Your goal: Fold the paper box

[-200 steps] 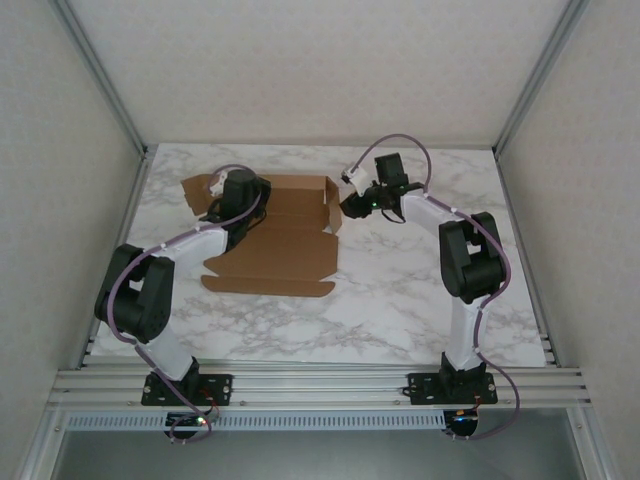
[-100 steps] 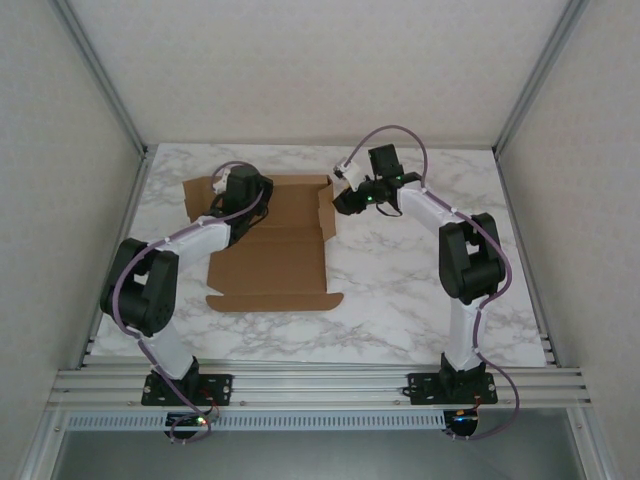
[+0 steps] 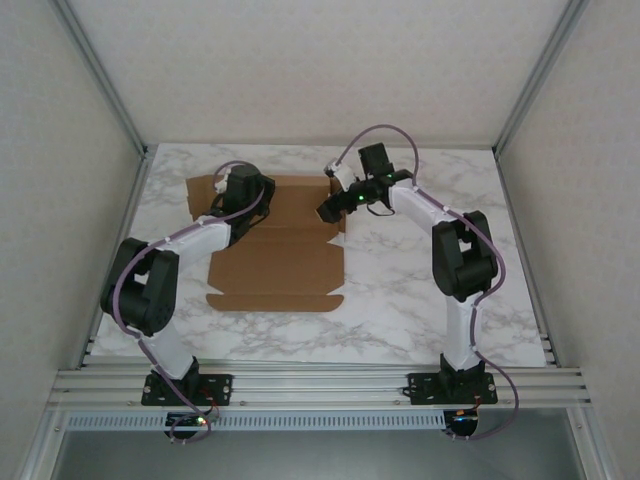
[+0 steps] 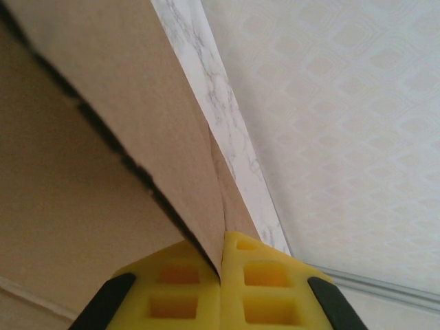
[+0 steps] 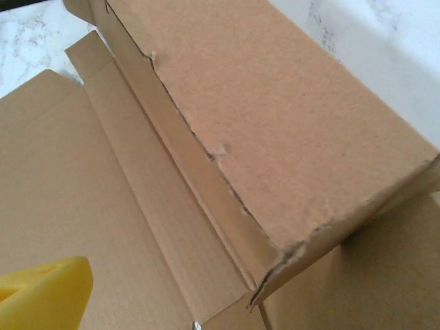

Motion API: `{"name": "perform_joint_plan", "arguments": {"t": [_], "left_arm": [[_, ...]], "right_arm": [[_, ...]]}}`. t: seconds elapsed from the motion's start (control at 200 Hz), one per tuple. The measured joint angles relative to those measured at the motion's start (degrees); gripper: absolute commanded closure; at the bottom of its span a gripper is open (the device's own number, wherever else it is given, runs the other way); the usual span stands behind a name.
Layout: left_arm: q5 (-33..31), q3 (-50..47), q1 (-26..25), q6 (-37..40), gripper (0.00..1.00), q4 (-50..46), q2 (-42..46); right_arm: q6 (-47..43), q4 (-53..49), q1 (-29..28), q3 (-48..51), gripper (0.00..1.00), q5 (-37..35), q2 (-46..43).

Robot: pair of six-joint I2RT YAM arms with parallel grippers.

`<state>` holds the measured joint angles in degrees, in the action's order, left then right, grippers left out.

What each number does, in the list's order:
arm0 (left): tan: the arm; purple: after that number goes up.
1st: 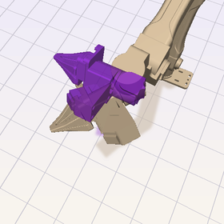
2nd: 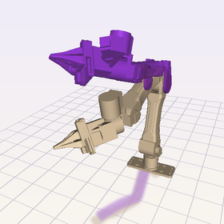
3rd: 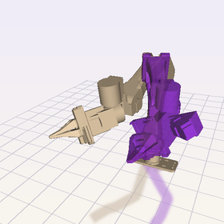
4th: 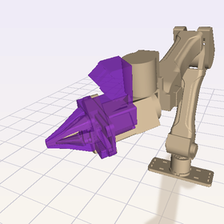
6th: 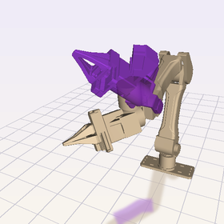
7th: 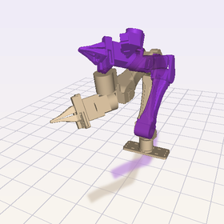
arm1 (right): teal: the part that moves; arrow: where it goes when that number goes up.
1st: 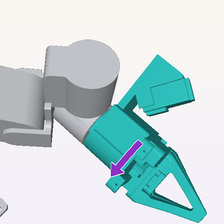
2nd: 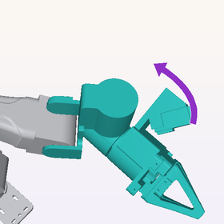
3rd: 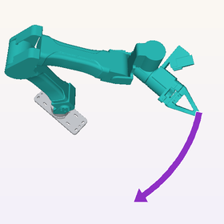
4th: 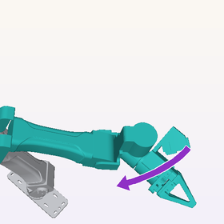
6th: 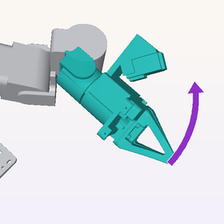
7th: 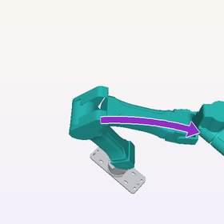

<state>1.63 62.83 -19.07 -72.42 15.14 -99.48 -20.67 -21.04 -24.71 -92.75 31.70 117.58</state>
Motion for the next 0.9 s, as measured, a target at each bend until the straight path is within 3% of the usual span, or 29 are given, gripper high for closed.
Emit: {"name": "perform_joint_plan", "arguments": {"t": [0.135,0.401,0.716,0.901], "left_arm": [[0.2,0.1,0.0,0.0,1.00,0.0,-0.1],[1.3,0.3,0.0,0.0,1.00,0.3,-0.1],[2.7,0.5,0.0,0.1,1.00,0.2,-0.1],[2.7,0.5,0.0,0.2,1.00,0.2,-0.1]], "right_arm": [[2.7,-0.1,0.0,-1.9,0.12,-2.1,1.6],[6.9,4.2,0.1,1.8,0.10,-1.1,0.5],[16.9,12.2,5.3,10.7,0.22,6.2,-6.3],[23.1,14.6,7.3,10.8,0.22,10.3,-6.6]]}}
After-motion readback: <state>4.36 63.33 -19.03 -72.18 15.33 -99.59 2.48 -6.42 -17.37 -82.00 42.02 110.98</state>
